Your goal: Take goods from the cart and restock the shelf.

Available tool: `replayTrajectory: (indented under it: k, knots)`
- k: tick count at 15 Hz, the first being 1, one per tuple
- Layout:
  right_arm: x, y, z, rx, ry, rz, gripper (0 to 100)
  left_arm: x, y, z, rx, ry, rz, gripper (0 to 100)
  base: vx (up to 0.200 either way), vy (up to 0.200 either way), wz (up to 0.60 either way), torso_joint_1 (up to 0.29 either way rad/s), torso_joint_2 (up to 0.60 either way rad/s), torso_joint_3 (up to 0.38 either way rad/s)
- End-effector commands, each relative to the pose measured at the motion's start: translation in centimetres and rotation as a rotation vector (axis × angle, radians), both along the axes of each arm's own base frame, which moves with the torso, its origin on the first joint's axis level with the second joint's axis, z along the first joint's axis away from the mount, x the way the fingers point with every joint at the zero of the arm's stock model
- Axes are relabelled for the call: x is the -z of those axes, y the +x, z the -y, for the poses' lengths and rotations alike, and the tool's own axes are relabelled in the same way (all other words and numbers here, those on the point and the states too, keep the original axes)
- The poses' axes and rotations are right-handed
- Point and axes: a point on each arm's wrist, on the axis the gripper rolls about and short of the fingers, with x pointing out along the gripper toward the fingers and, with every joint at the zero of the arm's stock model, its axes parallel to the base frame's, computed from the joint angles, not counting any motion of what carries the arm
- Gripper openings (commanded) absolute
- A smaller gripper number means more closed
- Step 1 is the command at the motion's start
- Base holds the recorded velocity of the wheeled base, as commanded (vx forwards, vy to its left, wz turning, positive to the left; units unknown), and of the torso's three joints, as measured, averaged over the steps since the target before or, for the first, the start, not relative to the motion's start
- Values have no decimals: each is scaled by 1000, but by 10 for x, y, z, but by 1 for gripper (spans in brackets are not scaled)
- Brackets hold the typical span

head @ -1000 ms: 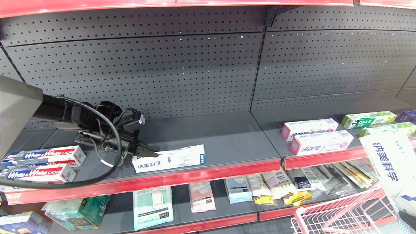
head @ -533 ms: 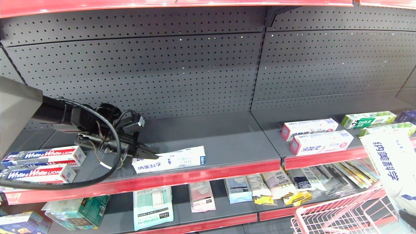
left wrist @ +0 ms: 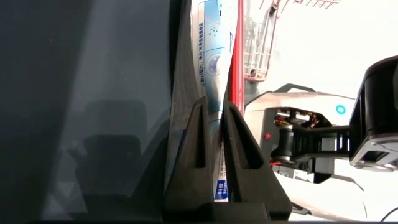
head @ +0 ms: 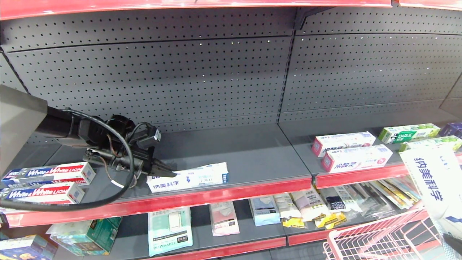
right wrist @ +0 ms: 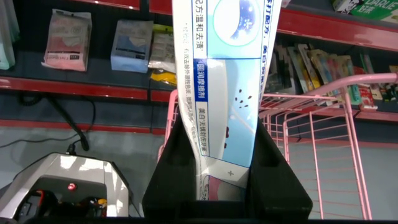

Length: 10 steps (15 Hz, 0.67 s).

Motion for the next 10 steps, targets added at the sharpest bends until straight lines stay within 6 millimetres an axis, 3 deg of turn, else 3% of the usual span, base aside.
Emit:
replayTrajectory:
  k: [1,6,7,10]
  knots:
    - [0,0,0,0,0,-1,0,2,0,0,-6,1,-10,0,0,0,0,0,0,0]
    - [0,0,0,3,-2,-1,0,3,1,0,-7,0,-8,0,0,0,0,0,0,0]
    - [0,0,0,2,-4,-1,0,1,2,0,-8,1,1,100,0,0,0,0,0,0]
    - [1,0,0,3,-3,-4,0,1,1,0,-16,-2,-16,100,0,0,0,0,0,0]
